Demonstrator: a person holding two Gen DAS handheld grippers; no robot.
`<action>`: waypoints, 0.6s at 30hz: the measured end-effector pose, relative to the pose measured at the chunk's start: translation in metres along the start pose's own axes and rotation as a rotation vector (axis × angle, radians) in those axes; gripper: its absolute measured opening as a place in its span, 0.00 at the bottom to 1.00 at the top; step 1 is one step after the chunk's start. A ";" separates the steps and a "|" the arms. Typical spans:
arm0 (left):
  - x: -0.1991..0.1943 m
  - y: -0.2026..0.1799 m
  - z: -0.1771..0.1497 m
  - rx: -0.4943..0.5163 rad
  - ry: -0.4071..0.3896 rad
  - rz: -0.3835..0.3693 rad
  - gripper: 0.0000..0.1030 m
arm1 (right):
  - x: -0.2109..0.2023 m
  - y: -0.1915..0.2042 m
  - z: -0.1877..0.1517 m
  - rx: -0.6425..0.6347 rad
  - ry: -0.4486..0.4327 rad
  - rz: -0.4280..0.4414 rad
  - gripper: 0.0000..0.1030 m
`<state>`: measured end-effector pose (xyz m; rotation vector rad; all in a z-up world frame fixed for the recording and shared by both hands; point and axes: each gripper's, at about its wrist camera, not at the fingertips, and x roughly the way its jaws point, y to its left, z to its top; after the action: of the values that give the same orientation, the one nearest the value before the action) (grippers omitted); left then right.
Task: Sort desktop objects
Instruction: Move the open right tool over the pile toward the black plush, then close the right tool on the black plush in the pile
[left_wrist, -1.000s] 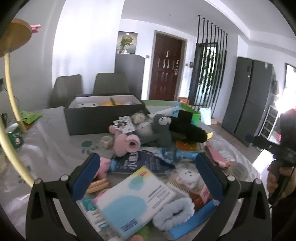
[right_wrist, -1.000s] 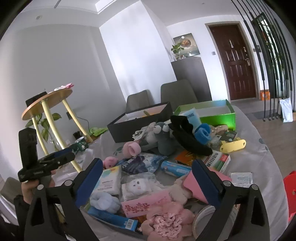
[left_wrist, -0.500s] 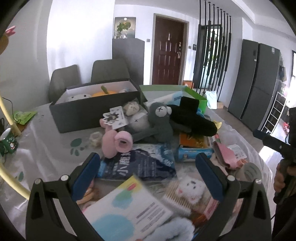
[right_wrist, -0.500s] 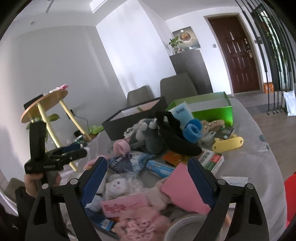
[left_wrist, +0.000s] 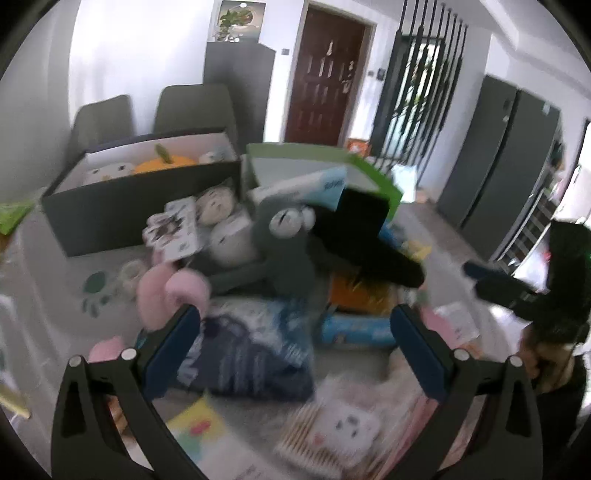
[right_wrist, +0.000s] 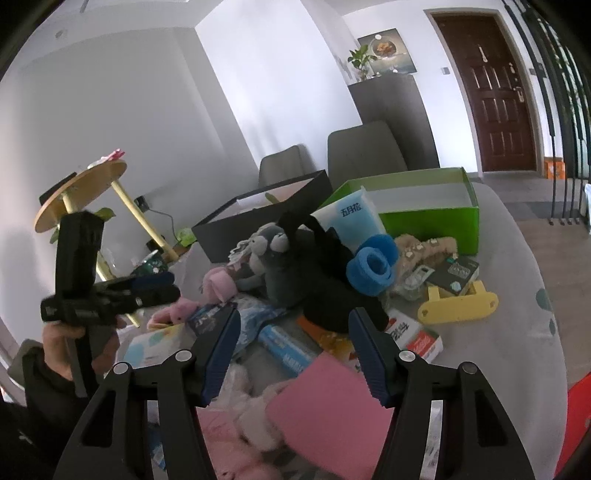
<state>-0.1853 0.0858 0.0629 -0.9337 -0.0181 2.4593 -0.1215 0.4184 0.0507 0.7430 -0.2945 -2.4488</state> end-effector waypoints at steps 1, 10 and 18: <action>0.003 0.000 0.005 0.004 0.003 -0.007 1.00 | 0.004 -0.001 0.002 -0.003 0.007 -0.004 0.62; 0.036 -0.011 0.046 0.145 0.084 -0.058 1.00 | 0.036 -0.003 0.011 -0.028 0.098 -0.025 0.62; 0.076 -0.016 0.071 0.287 0.180 -0.106 1.00 | 0.063 0.001 0.019 -0.093 0.194 -0.100 0.62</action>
<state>-0.2710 0.1468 0.0731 -0.9929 0.3296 2.1984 -0.1760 0.3825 0.0386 0.9666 -0.0698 -2.4405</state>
